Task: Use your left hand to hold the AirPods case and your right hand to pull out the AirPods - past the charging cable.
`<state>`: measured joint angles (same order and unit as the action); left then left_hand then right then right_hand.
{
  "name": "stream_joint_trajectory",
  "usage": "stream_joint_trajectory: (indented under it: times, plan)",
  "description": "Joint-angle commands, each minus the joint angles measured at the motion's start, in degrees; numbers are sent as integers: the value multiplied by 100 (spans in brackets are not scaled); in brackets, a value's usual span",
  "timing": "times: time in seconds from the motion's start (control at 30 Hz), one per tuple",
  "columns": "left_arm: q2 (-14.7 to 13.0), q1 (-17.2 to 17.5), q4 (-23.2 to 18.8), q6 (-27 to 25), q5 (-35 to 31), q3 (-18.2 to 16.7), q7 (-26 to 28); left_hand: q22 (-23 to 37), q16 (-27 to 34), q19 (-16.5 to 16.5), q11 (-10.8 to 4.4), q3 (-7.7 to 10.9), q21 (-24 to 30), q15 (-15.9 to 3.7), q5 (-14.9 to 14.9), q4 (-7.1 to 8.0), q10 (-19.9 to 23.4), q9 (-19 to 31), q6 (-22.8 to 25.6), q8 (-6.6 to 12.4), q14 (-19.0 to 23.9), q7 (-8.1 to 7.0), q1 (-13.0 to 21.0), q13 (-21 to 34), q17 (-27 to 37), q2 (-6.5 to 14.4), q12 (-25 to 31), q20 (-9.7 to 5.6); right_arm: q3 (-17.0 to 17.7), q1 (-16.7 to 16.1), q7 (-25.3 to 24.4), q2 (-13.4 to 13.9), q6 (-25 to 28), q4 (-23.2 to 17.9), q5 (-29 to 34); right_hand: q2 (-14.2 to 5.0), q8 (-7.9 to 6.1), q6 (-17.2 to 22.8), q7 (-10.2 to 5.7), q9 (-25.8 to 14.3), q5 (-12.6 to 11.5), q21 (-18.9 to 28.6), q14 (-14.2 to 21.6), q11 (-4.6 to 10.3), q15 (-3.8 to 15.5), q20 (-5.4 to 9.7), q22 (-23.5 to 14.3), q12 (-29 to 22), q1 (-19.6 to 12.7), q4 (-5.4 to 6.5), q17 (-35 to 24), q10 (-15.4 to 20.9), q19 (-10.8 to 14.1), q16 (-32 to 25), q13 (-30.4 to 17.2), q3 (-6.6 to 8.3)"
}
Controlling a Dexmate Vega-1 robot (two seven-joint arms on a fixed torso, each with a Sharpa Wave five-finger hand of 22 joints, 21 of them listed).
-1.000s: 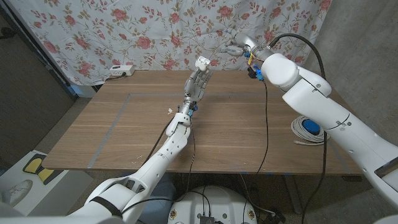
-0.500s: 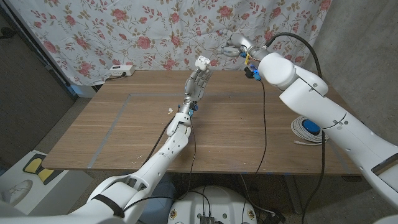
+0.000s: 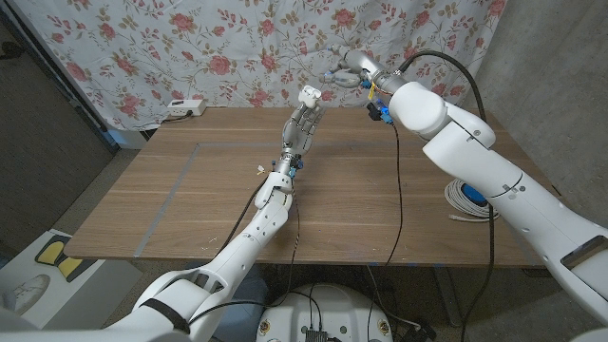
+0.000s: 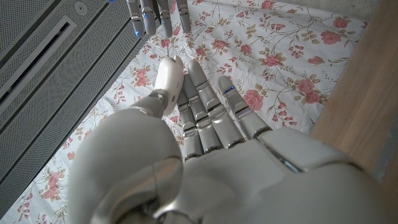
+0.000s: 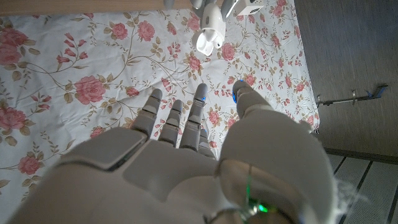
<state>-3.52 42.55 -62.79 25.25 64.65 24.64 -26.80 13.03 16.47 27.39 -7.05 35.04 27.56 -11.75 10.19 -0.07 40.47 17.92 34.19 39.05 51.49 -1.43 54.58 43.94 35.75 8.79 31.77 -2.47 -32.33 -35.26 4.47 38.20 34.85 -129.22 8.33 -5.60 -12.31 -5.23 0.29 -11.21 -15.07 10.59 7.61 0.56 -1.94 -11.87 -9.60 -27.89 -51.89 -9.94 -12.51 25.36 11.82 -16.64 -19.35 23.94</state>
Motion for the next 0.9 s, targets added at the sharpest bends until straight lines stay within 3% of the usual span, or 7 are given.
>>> stream_joint_trajectory:
  times: [0.03, 0.17, 0.9]
  plan:
    - [30, 53, -73, 60, 21, -17, 37, 9, -23, -42, -87, 377, 41, 5, 37, 135, 224, 2680, 331, 157, 13, -194, 220, 7, 16, 264, 40, -4, -107, 113, 160, -106, -83, 109, -46, 20, 20, -7, -15, -14, -29, -3, -19, -10, -14, -29, -19, 27, -69, 43, 4, -6, -54, 4, -2, -2]
    - [3, 64, -106, 69, -28, 3, 94, 3, -36, -39, -97, 375, 65, -8, 37, 96, 242, 2650, 383, 168, 52, -213, 232, -18, 2, 248, 32, -32, -176, 175, 248, -111, -74, 145, -25, 6, 30, -22, -4, -16, -32, 0, -27, -194, -1, -23, -20, 78, -67, 69, 14, -10, -75, 8, 32, -21]
    - [24, 71, -59, 91, 3, 7, 6, -28, -108, -10, -90, 303, 185, -25, 23, 9, 376, 2508, 497, 171, 189, -190, 206, -118, -75, 223, 16, -76, -416, 380, 514, -191, -31, 302, 194, -20, 42, -44, 36, -18, -38, 10, -60, -166, 6, -12, -20, 159, -48, 108, 31, 36, -104, 22, 97, -67]
